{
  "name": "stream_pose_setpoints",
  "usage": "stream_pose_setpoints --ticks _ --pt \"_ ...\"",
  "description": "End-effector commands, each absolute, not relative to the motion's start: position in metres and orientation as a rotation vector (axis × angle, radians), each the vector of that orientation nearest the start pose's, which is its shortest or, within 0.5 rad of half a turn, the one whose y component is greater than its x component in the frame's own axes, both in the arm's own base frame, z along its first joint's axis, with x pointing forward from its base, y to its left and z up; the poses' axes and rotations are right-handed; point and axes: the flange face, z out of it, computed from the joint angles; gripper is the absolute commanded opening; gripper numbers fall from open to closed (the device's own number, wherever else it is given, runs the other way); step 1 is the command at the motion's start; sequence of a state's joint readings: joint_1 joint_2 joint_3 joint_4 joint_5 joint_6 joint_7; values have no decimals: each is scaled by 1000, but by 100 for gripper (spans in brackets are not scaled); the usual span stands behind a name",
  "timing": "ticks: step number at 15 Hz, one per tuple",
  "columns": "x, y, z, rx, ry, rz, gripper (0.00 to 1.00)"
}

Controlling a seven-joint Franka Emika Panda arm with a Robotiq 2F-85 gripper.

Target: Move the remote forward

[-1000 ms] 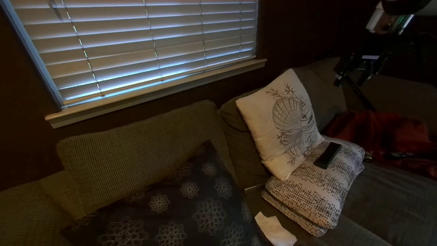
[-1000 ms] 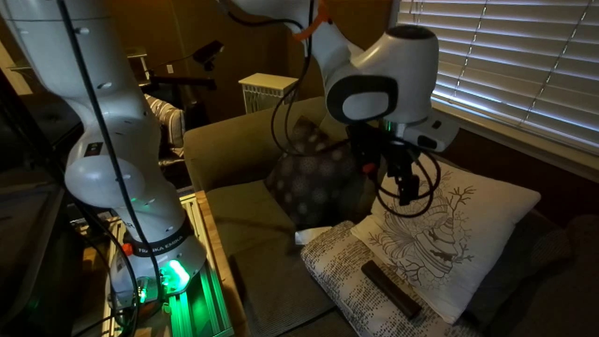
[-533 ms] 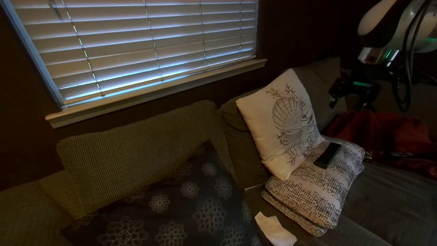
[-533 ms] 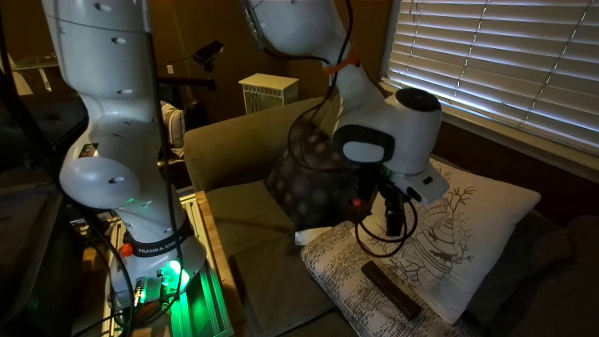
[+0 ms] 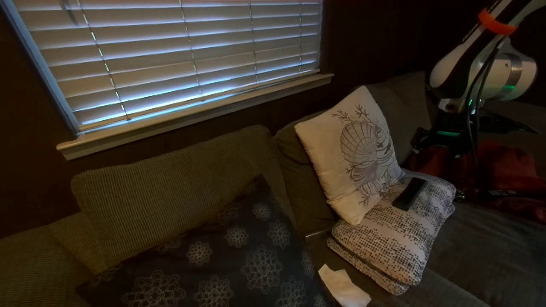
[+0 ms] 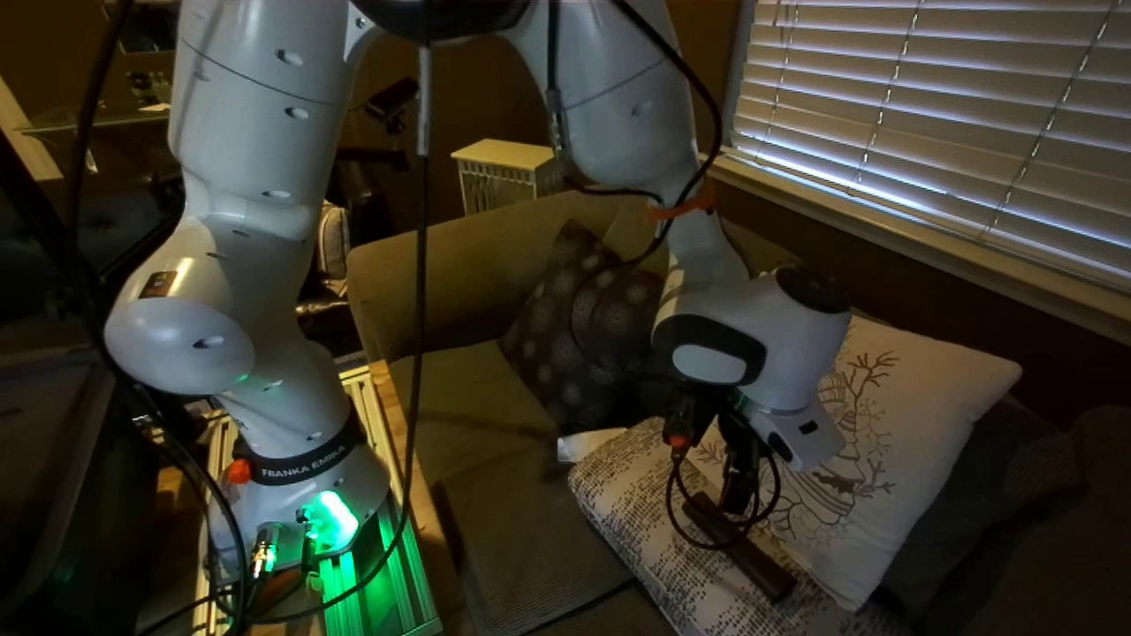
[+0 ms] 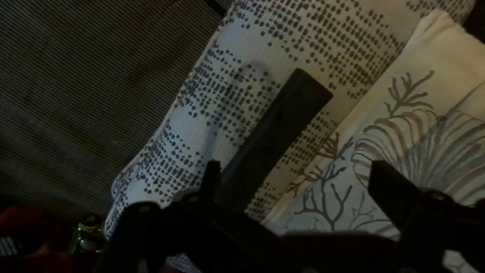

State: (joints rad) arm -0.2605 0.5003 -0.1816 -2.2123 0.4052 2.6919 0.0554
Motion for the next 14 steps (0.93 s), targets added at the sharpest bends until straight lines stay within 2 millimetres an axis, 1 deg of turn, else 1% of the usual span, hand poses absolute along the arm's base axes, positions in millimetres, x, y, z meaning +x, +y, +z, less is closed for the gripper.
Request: stream_pose_setpoints --ticks 1,2,7,9,14 --pt "486 -248 145 -2790 1238 -16 100" --pt "488 -248 143 -2787 1224 -15 100" --pt "491 -250 146 -2779 1214 -26 100" --pt "497 -255 132 -2766 1321 33 100" --pt "506 -270 107 -2720 1514 115 100"
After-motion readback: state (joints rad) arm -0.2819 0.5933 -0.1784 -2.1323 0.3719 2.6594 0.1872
